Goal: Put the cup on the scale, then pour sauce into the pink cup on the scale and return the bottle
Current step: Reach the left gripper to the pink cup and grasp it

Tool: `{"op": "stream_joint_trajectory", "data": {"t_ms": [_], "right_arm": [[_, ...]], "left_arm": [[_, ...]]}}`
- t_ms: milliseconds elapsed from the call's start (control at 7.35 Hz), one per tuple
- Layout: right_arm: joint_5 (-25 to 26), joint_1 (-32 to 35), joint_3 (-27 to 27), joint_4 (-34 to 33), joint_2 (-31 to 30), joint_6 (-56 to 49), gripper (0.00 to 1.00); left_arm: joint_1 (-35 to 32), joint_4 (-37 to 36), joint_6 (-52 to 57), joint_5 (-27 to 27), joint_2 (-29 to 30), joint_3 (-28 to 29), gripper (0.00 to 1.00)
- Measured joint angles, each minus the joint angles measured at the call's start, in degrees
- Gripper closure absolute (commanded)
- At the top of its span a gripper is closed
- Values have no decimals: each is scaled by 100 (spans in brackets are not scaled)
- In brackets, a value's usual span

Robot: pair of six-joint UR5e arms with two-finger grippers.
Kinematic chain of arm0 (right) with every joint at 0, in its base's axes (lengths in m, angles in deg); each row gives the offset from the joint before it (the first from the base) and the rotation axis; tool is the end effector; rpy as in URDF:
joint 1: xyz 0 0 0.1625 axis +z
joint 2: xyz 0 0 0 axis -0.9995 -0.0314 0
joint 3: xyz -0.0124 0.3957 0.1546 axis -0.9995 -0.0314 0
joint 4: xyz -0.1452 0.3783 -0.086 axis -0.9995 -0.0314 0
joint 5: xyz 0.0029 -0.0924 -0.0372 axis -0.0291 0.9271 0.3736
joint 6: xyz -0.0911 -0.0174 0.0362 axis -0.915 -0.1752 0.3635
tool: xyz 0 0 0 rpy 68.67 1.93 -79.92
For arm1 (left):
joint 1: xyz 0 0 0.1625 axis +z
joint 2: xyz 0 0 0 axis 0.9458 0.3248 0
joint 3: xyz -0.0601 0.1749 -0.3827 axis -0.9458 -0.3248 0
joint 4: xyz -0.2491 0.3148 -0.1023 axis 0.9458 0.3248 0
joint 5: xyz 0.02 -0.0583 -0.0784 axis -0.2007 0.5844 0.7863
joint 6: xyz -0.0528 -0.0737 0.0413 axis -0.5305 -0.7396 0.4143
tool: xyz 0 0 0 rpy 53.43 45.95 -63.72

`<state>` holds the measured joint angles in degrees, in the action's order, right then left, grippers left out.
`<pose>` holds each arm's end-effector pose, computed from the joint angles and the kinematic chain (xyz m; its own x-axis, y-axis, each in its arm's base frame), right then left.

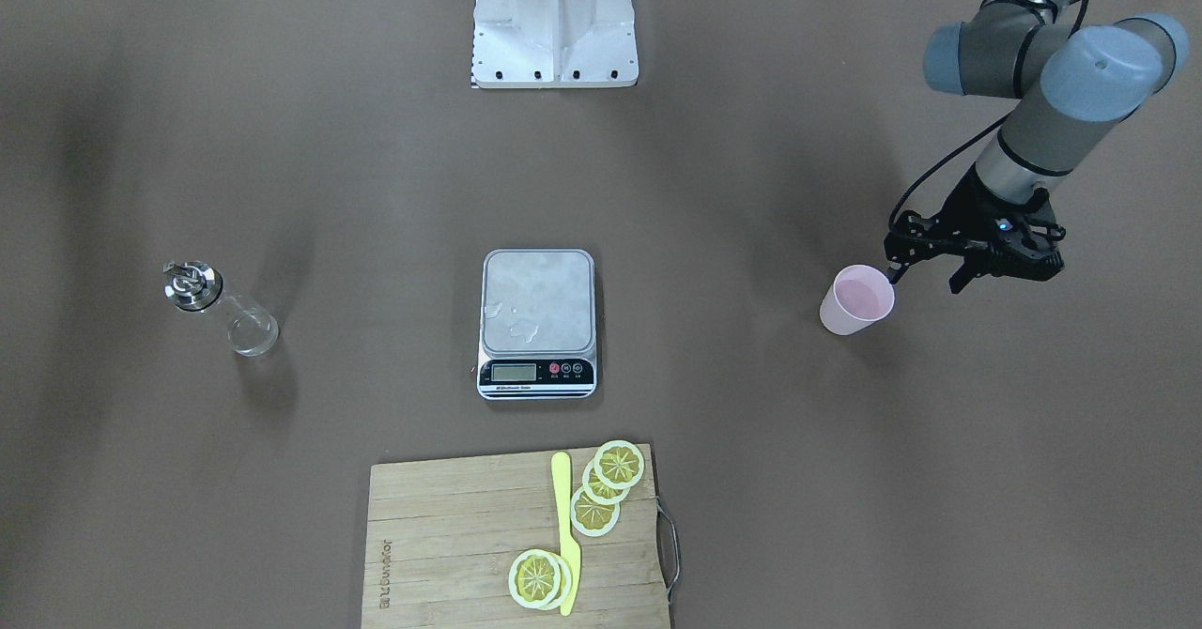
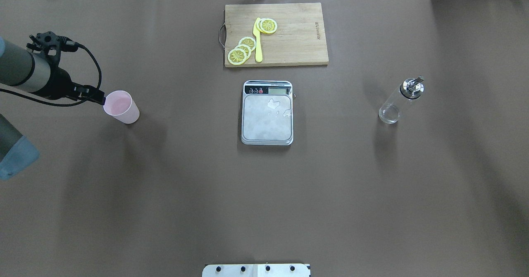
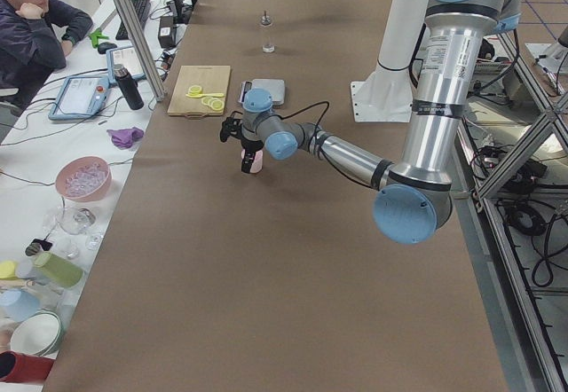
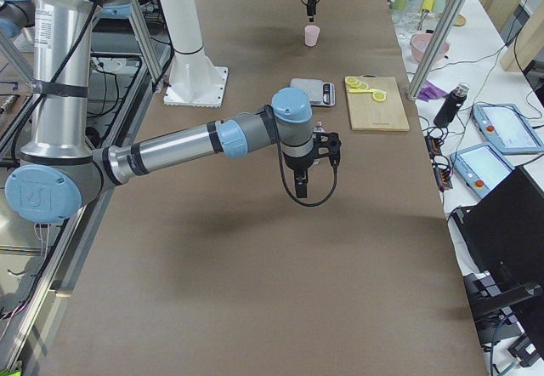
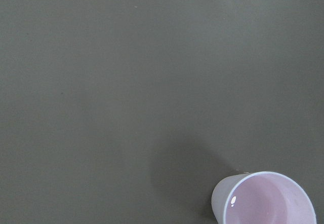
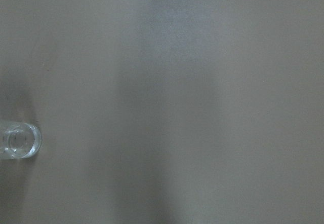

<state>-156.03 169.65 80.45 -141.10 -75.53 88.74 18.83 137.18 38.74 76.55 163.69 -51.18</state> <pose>-0.0012 -0.4475 0.4964 0.6911 -0.0191 0.7225 -0.1087 0.9855 0.1300 0.2826 -0.5042 0.4431 0.6592 0.1858 -0.7286 0.0188 0.9646 0.2630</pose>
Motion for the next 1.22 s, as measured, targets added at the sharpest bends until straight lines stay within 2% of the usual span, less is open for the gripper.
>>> {"op": "stream_joint_trajectory", "data": {"t_ms": [136,408,544,680,953,1225], "right_arm": [[4,-3,0,0,0,0,0],[3,-15,-1,0,0,0,0],[5,-19,-5,0,0,0,0],[6,-21,-7,0,1,0,0],[13,-29,-9,0,3,-1,0],[15,-32,-9,0,5,0,0]], "left_arm": [[51,0,-9,-5,6,6,43],[90,0,9,-8,68,105,44],[93,2,16,-8,147,196,48],[96,5,16,-6,236,289,59],[97,14,10,-1,312,362,100],[97,22,15,0,323,370,100]]}}
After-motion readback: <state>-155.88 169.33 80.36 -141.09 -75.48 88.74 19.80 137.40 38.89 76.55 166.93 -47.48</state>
